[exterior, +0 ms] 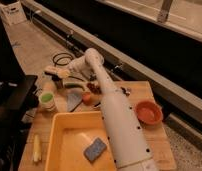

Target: Place eraser in metal cup

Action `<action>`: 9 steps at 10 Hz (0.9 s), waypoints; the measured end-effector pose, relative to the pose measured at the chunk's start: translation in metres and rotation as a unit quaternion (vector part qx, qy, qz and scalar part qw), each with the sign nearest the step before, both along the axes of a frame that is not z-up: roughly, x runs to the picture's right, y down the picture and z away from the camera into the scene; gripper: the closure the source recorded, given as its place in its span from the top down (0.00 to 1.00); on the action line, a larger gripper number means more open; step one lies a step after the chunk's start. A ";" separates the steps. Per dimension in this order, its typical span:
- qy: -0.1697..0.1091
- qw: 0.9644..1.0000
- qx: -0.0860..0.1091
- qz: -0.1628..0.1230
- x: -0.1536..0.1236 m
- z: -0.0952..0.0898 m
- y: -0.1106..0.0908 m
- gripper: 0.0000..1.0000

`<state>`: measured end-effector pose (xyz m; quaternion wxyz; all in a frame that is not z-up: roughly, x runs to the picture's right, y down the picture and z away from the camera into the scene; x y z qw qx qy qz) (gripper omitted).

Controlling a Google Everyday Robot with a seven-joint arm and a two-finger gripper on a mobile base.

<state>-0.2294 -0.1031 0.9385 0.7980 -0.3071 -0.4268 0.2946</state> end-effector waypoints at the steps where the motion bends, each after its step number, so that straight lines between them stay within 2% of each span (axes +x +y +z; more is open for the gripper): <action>1: 0.000 1.000 -0.006 0.001 0.000 0.007 0.007 0.00; 3: -0.003 1.000 -0.019 0.005 0.000 0.018 0.018 0.03; 6: -0.005 0.999 -0.030 0.010 0.001 0.023 0.024 0.32; 9: -0.003 1.000 -0.025 0.008 0.002 0.019 0.023 0.61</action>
